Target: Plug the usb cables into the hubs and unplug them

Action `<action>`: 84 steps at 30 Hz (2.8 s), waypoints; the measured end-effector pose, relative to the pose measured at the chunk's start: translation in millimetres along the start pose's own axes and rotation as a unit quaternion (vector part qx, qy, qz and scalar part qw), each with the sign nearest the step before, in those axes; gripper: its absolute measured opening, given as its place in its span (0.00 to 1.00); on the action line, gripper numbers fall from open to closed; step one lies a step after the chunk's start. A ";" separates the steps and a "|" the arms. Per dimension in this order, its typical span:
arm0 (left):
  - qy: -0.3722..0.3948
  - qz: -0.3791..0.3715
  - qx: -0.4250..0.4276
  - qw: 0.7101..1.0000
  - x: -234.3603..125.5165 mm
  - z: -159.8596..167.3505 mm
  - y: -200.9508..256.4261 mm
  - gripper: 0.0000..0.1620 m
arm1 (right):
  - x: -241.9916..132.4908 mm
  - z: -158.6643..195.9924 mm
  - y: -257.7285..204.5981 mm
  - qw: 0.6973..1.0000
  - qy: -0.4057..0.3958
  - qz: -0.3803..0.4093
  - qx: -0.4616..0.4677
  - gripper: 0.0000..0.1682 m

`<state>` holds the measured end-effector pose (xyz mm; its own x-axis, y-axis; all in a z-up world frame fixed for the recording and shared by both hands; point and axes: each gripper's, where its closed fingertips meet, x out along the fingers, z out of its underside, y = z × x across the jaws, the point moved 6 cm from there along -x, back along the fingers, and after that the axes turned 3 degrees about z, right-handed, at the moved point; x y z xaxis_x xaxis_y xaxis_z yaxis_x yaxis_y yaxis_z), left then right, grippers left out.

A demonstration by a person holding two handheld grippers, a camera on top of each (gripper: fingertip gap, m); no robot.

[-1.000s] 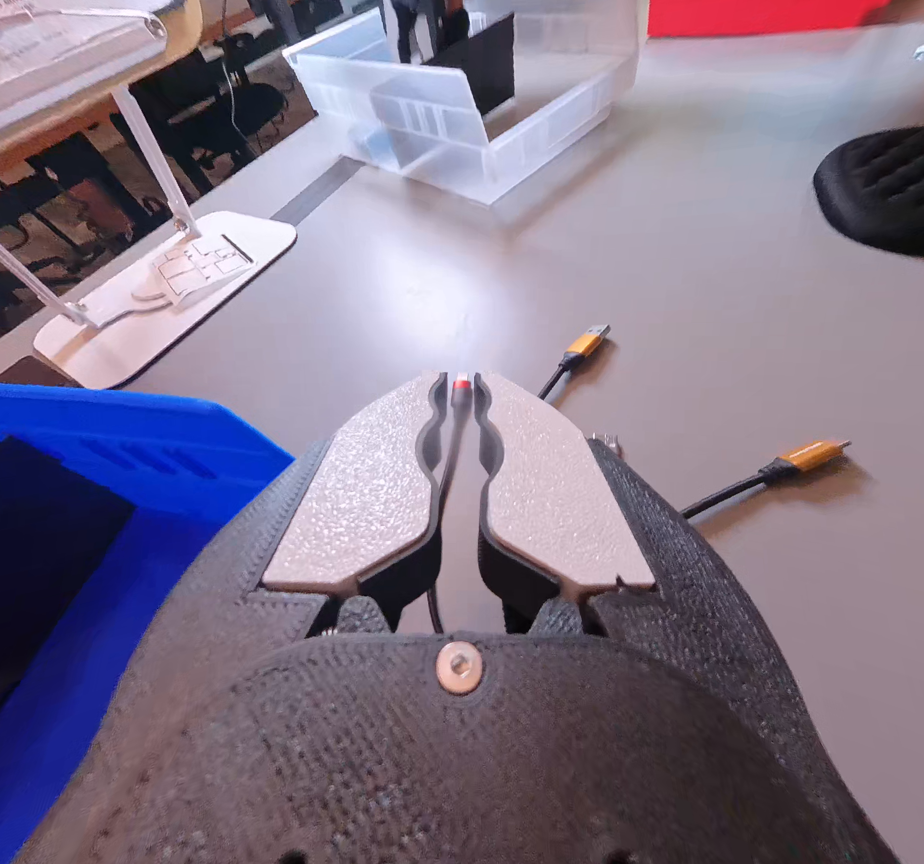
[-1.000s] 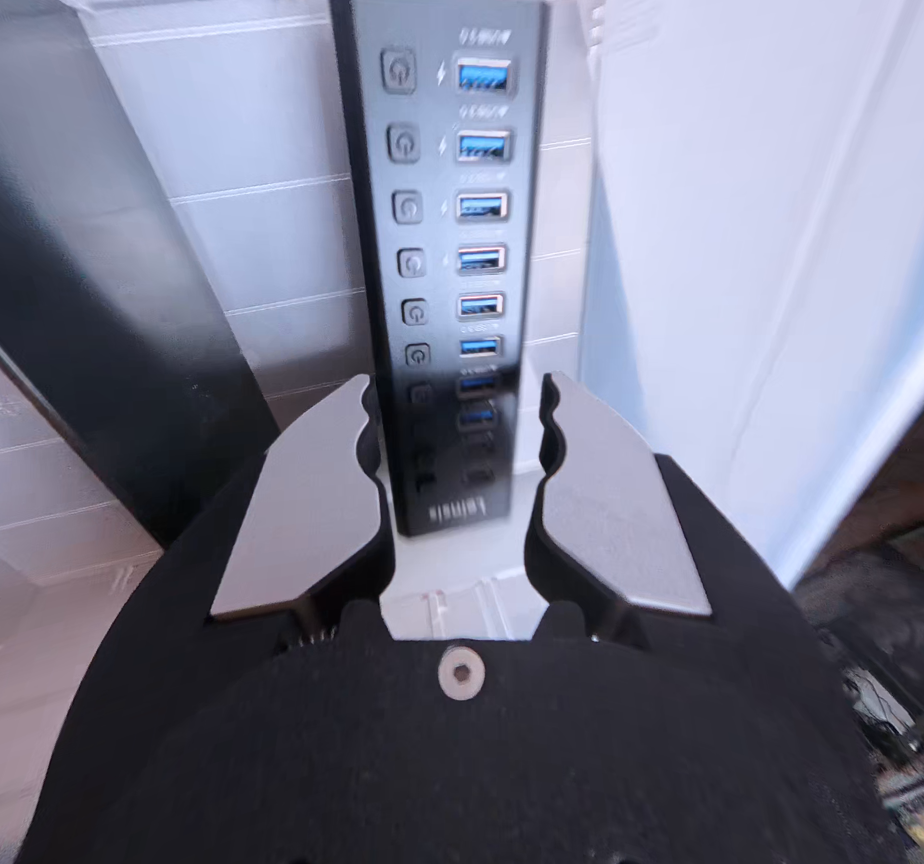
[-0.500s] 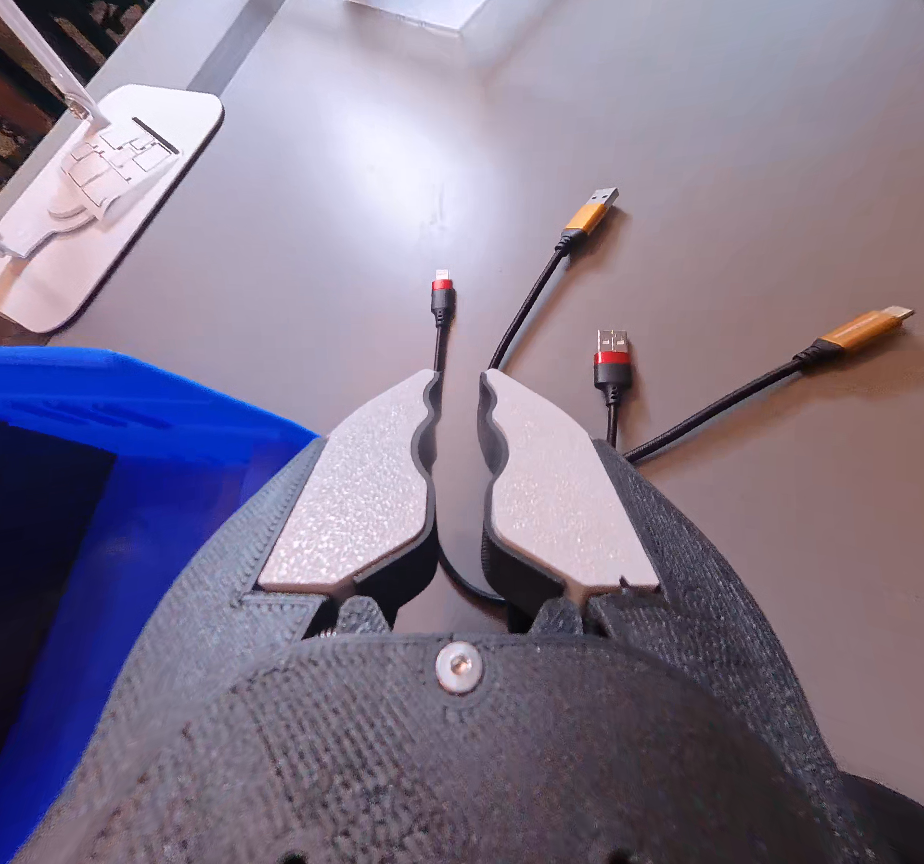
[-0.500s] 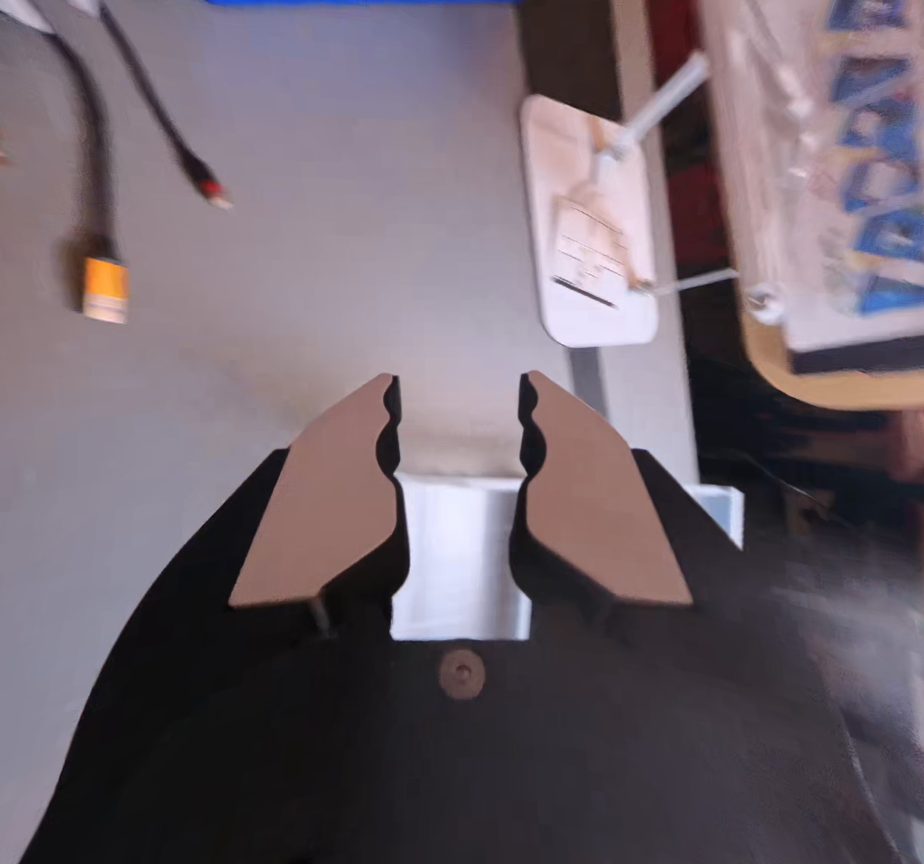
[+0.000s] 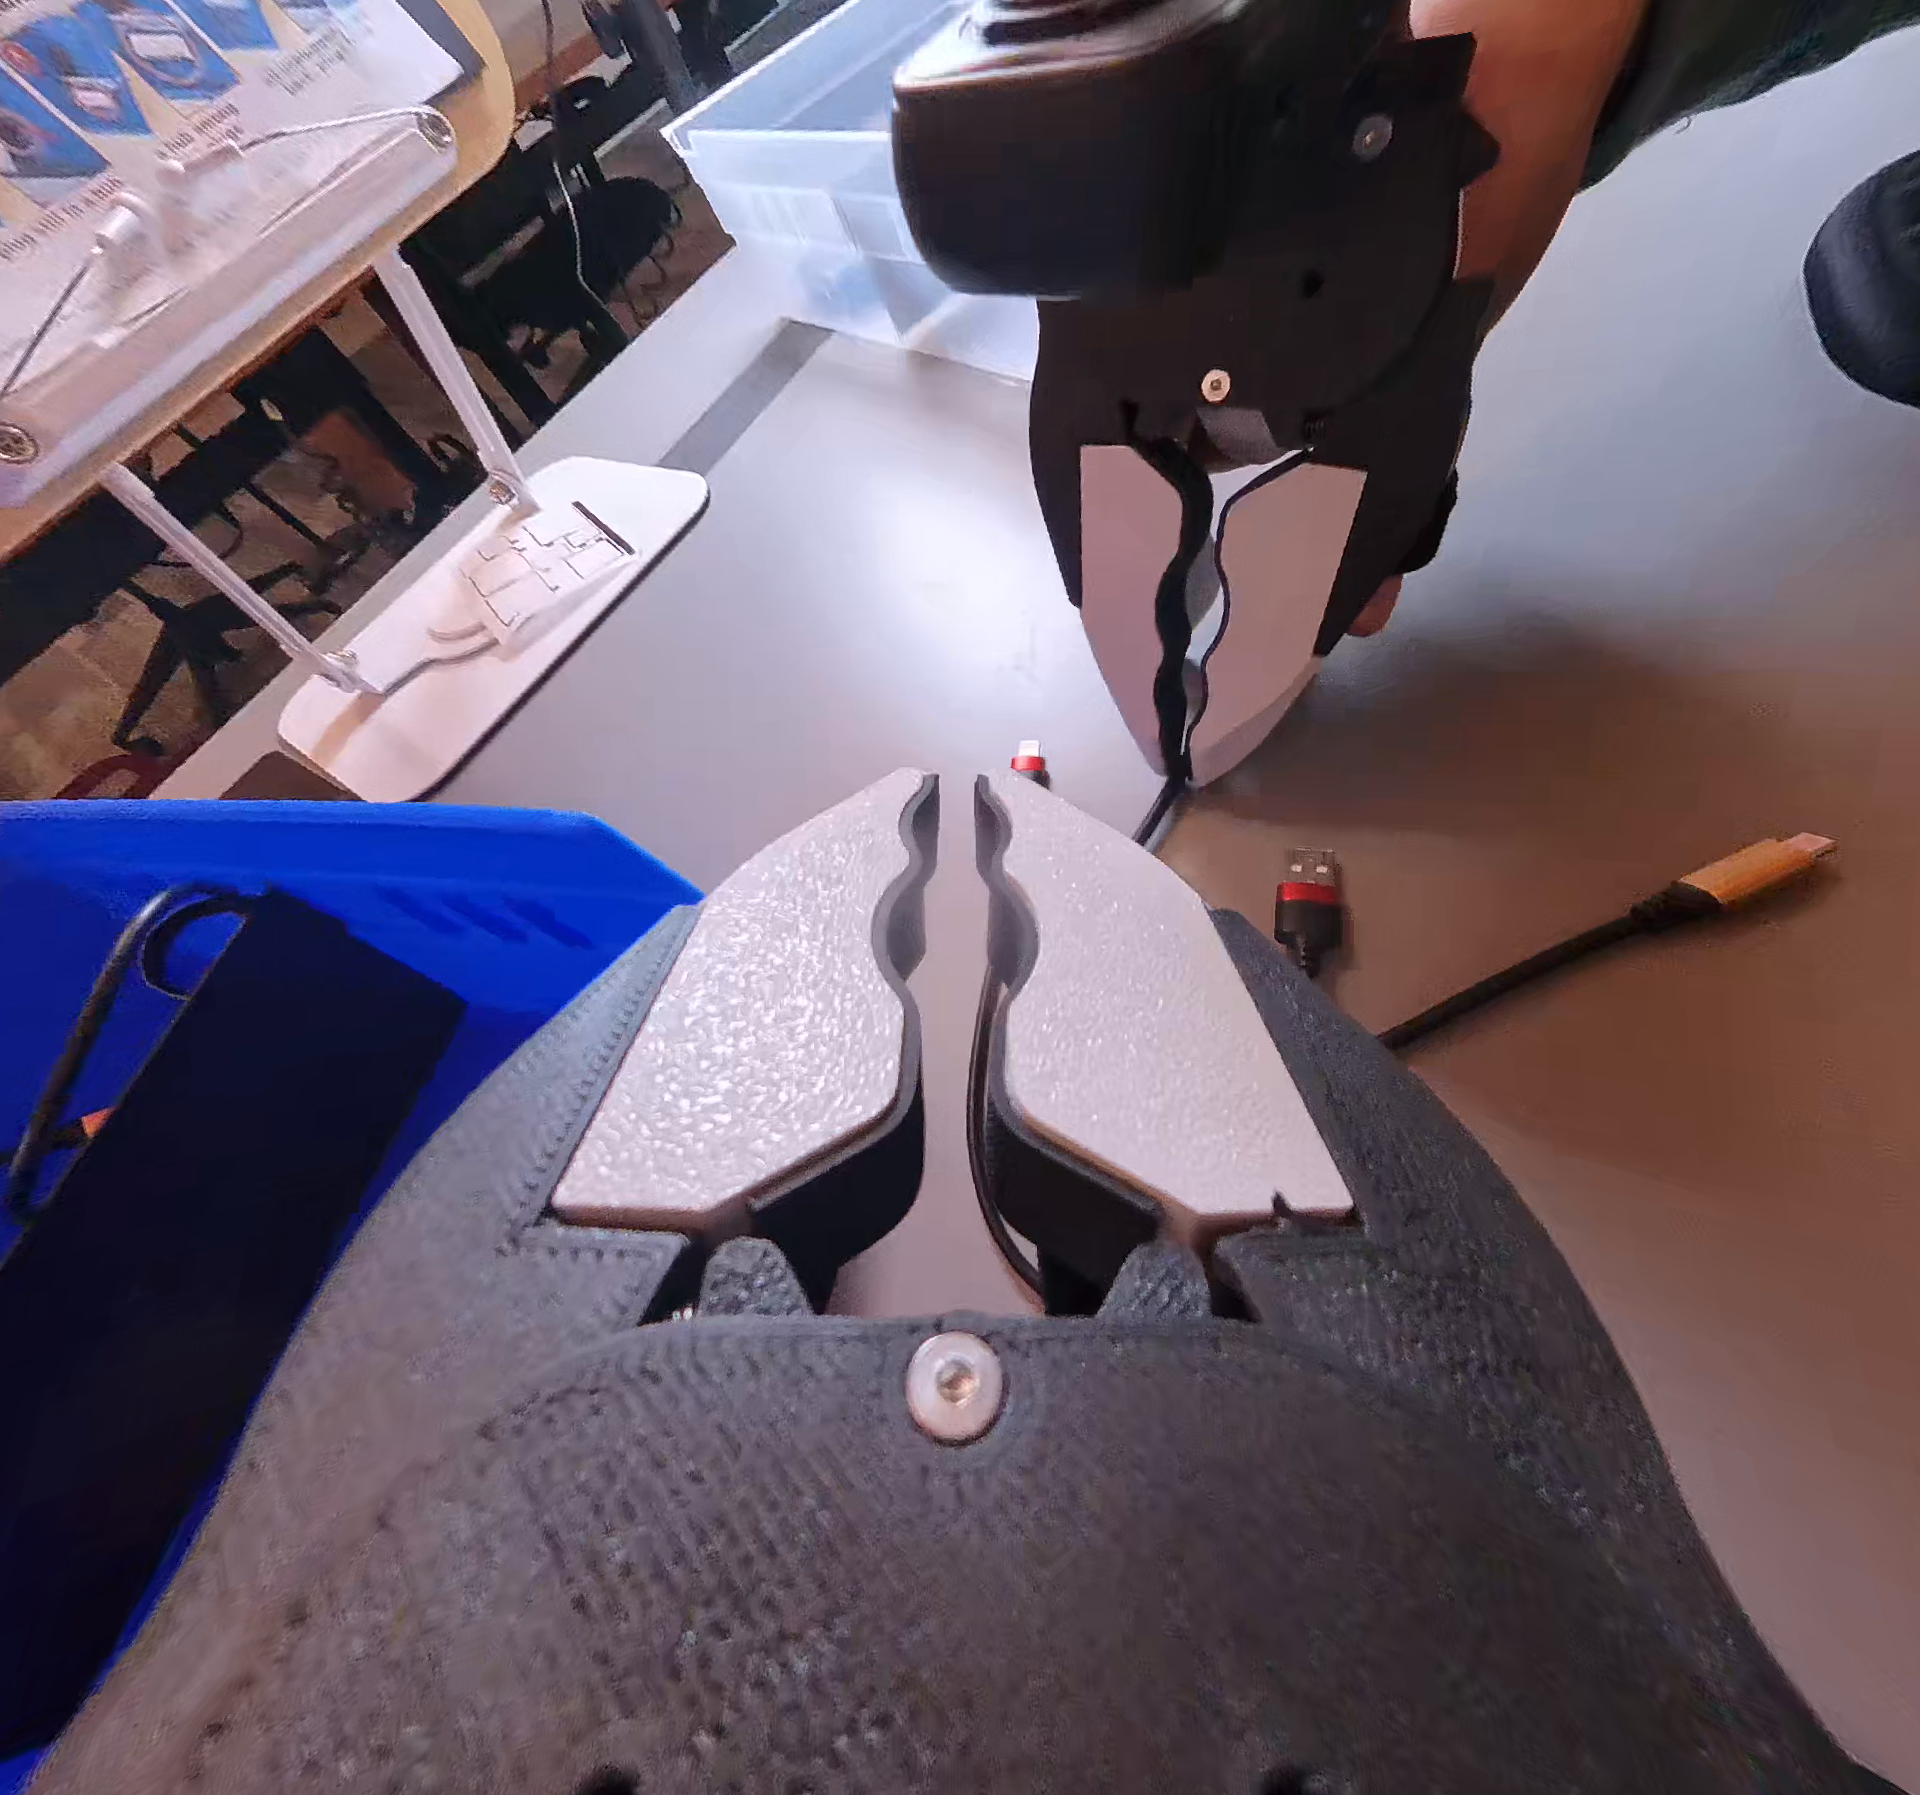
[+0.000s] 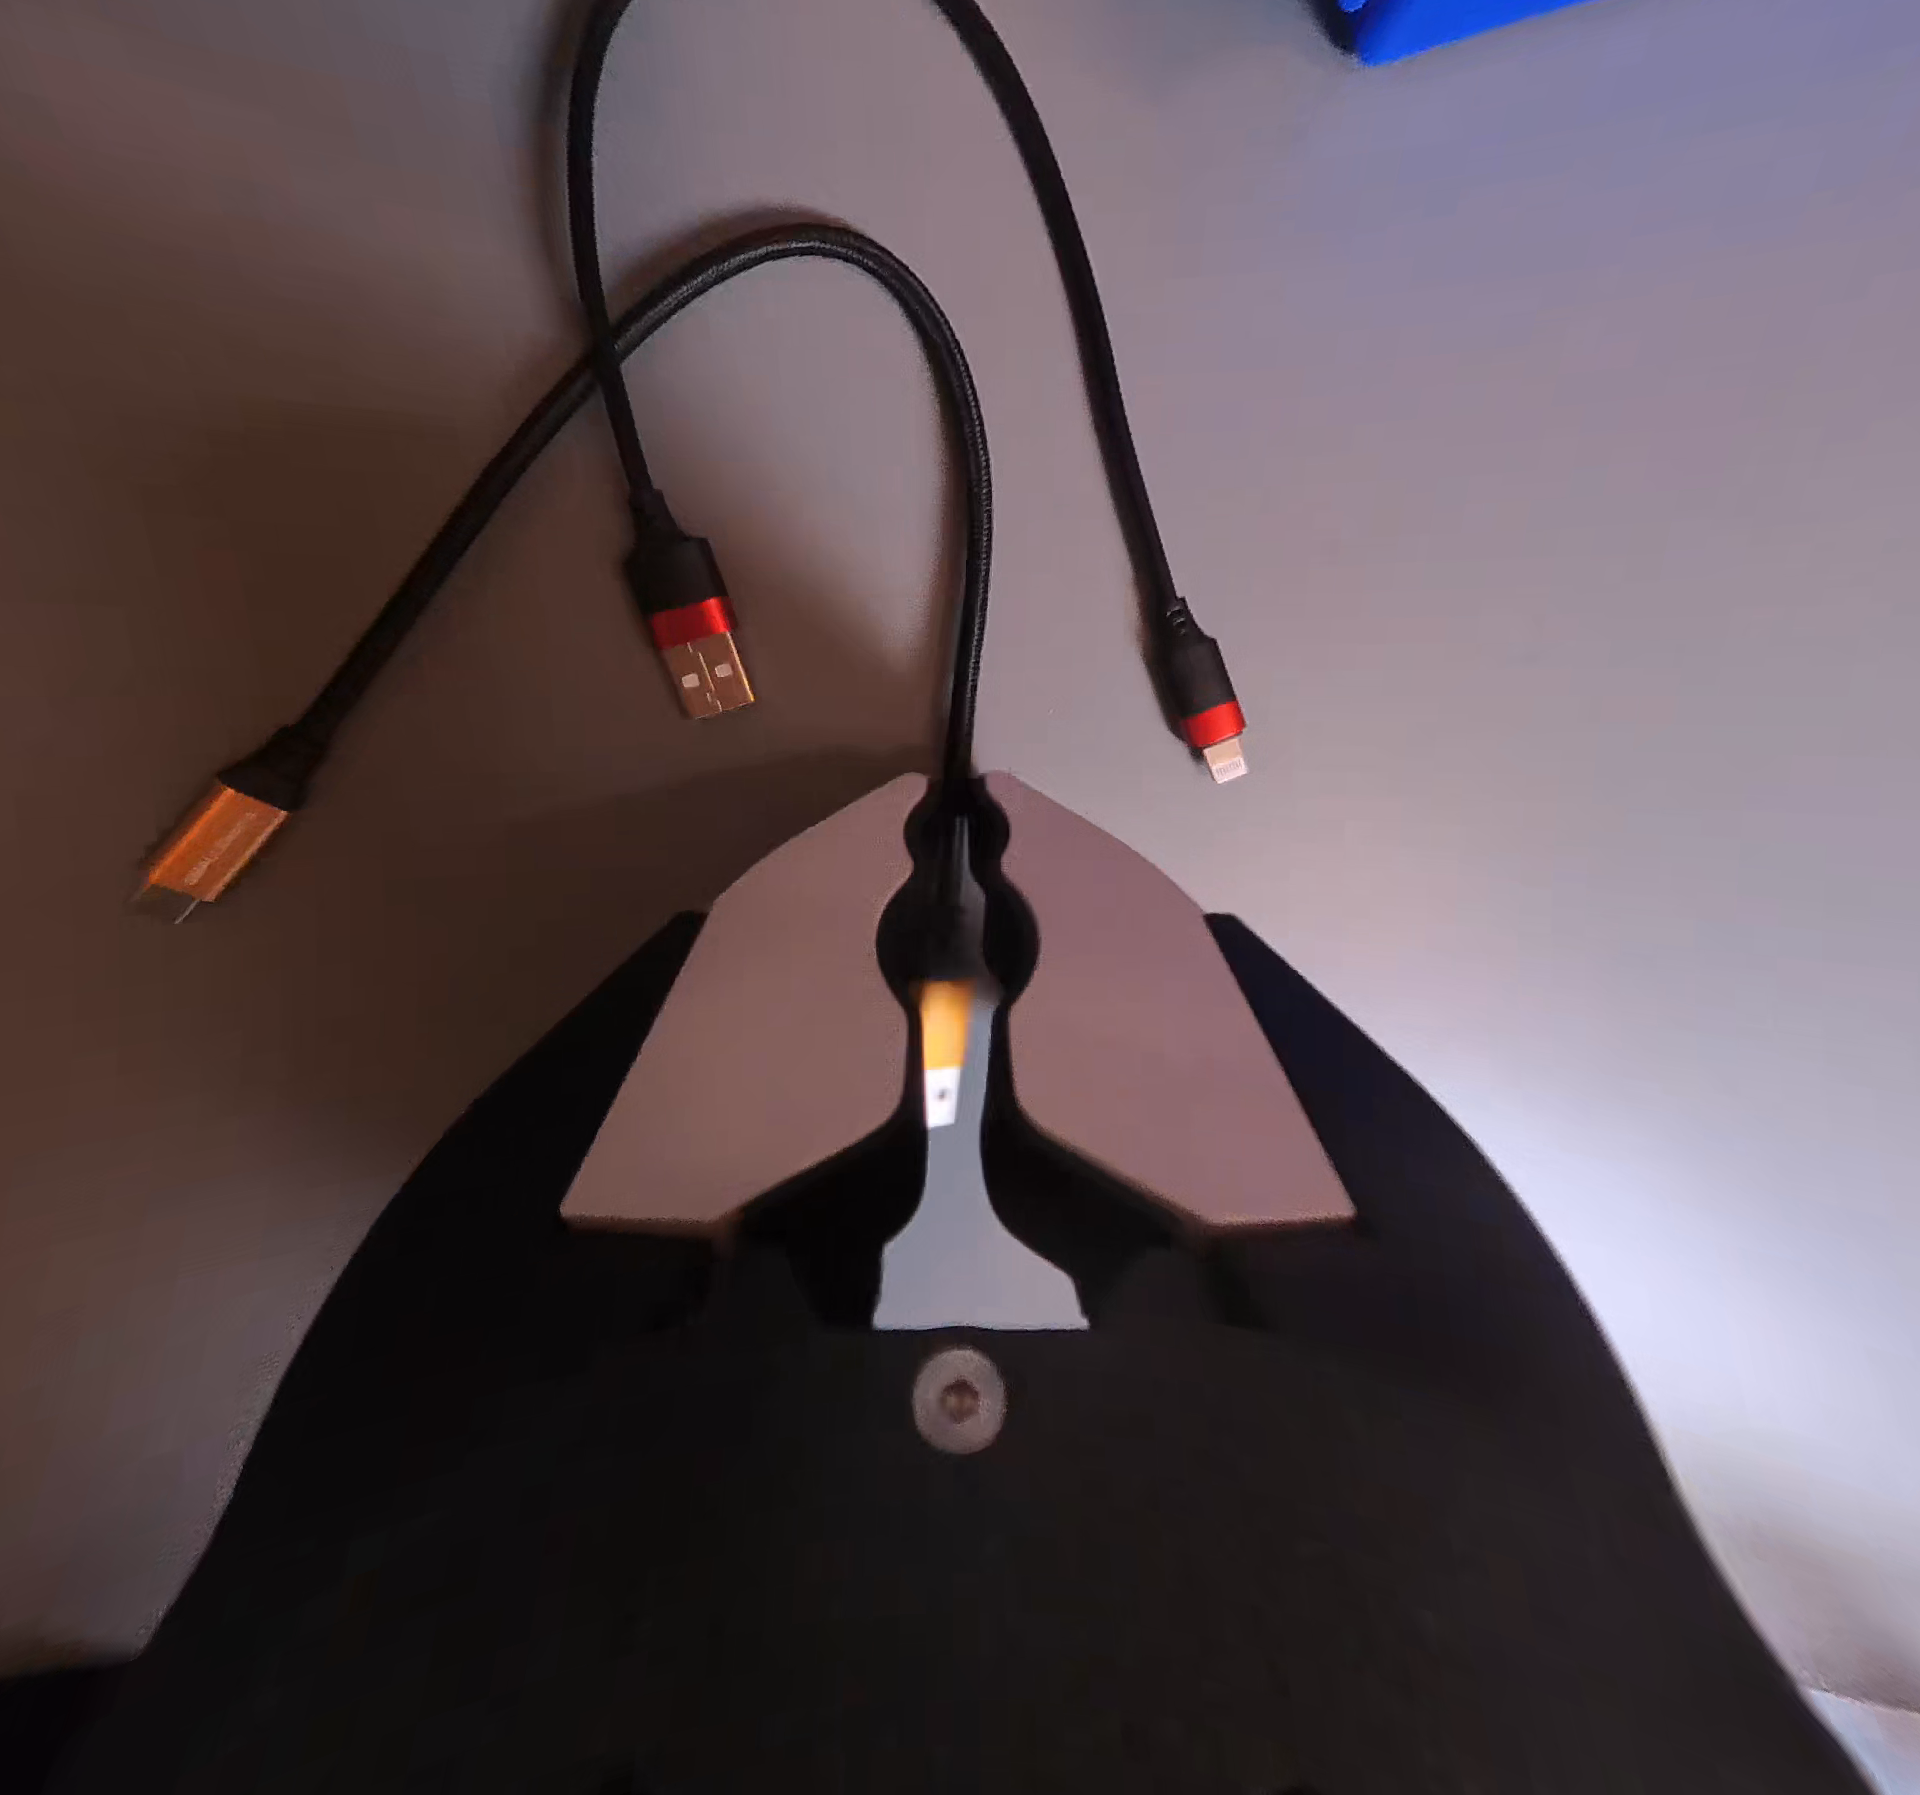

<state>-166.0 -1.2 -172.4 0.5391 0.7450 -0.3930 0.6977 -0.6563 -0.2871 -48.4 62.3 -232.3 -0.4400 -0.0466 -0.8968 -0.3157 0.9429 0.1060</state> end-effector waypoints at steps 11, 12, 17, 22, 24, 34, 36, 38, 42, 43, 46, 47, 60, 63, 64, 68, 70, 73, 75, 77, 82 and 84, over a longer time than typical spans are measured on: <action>0.056 -0.009 -0.022 0.998 -7.5 -10.0 -3.4 0.04 | -118.3 11.6 1.4 0.989 0.130 0.056 0.049 0.02; 0.060 -0.008 -0.026 0.998 -7.8 -10.8 -3.4 0.04 | -136.3 16.5 6.3 0.985 0.145 0.073 0.061 0.02; 0.056 -0.003 -0.027 0.998 -5.2 -10.9 -0.7 0.05 | -225.0 46.1 33.6 0.958 0.204 0.165 0.114 0.02; 0.043 0.010 -0.017 0.999 1.0 -9.4 5.8 0.05 | -295.4 81.5 69.2 0.932 0.181 0.280 0.145 0.02; 0.036 0.014 -0.010 0.999 2.9 -8.3 8.2 0.05 | -313.5 97.2 82.9 0.923 0.158 0.311 0.163 0.03; 0.016 0.033 -0.002 0.999 11.1 -1.9 14.8 0.05 | -251.7 200.6 145.7 0.918 -0.100 0.342 0.172 0.03; 0.012 0.036 0.002 0.999 12.1 -1.0 15.9 0.04 | -213.2 211.6 145.7 0.936 -0.132 0.282 0.162 0.03; 0.009 0.038 0.003 0.999 13.3 0.7 16.5 0.04 | -182.7 218.6 147.7 0.943 -0.161 0.246 0.154 0.03; 0.000 0.044 -0.002 0.999 16.7 5.5 16.7 0.04 | -160.9 224.4 167.0 0.928 -0.200 0.277 0.150 0.17; -0.001 0.045 -0.003 0.999 17.2 6.4 16.6 0.04 | -163.5 217.4 170.8 0.928 -0.179 0.290 0.151 0.20; -0.002 0.045 -0.004 0.999 17.8 7.5 15.9 0.04 | -180.6 169.7 167.0 0.934 -0.059 0.321 0.144 0.23; -0.002 0.046 -0.005 0.999 17.9 7.7 15.7 0.04 | -183.5 149.4 157.0 0.940 -0.020 0.315 0.129 0.23; -0.005 0.057 0.007 0.998 17.4 5.7 21.7 0.04 | -47.1 82.4 -14.2 0.996 -0.054 -0.004 0.076 0.18; -0.007 0.057 0.014 0.998 17.1 5.1 23.1 0.04 | -46.1 84.2 -13.0 0.993 -0.070 -0.020 0.092 0.13; -0.008 0.058 0.014 0.998 17.1 5.2 23.3 0.04 | -46.1 84.9 -12.9 0.993 -0.077 -0.020 0.089 0.10; -0.009 0.060 0.015 0.998 17.0 5.3 23.9 0.04 | -46.2 85.9 -15.8 0.994 -0.082 -0.016 0.076 0.02; -0.008 0.060 0.017 0.998 16.4 4.6 24.2 0.04 | -48.3 86.4 -23.7 0.995 -0.079 -0.020 0.057 0.02; -0.004 0.061 0.016 0.998 16.0 3.7 24.1 0.04 | -72.3 74.5 -30.0 0.997 -0.026 -0.022 0.064 0.02; -0.004 0.062 0.016 0.998 16.3 3.7 24.2 0.04 | -105.7 64.8 -24.4 0.998 0.007 0.004 0.066 0.02; -0.005 0.063 0.016 0.998 16.7 4.1 24.8 0.04 | -147.4 57.9 -13.4 0.996 0.039 0.044 0.073 0.02; -0.008 0.067 0.018 0.998 17.8 4.7 26.4 0.04 | -240.0 69.1 24.5 0.980 0.041 0.182 0.075 0.02; -0.009 0.070 0.019 0.997 18.8 5.0 27.5 0.04 | -259.3 79.9 44.0 0.970 0.021 0.235 0.057 0.02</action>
<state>-139.0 -5.8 -192.0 0.6214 0.6430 -0.4478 0.5970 -0.7586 -0.2608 118.9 142.2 -29.4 -0.5475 0.3869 -0.7420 0.0218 0.8930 0.4495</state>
